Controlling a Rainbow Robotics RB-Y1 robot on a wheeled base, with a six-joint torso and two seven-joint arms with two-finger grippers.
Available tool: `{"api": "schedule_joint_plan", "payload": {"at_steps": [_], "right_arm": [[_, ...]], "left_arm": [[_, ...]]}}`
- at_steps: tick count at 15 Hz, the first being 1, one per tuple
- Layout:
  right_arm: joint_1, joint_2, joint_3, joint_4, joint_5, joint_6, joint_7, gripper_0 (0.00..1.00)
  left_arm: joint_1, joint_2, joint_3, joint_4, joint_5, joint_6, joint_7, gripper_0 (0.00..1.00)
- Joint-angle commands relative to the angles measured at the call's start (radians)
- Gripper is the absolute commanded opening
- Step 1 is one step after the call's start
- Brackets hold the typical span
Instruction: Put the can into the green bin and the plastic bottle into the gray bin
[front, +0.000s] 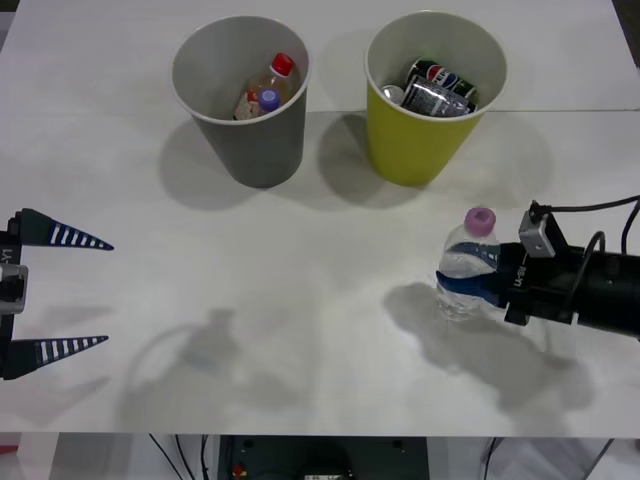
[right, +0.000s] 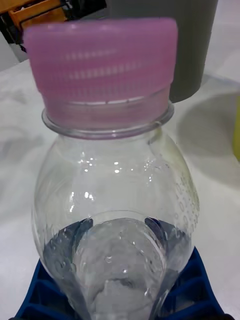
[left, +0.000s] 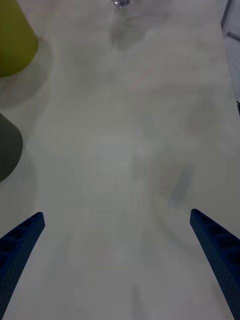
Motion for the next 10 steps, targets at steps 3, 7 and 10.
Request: {"api": "schedule_joint_plan", "payload": {"at_steps": [3,7,10], "right_arm": [[-0.001,-0.087,0.001,-0.16,0.082,0.013,-0.332,0.0],[-0.034,-0.173,0.004,-0.281,0.106,0.013,-0.602,0.0],[-0.085,-0.231,0.02,-0.349,0.114,0.013,-0.779,0.0]], "left_arm": [[0.0,0.0,0.0,0.0,0.0,0.0,0.0,1.0],[0.0,0.0,0.0,0.0,0.0,0.0,0.0,1.0],[0.0,0.0,0.0,0.0,0.0,0.0,0.0,1.0]]}}
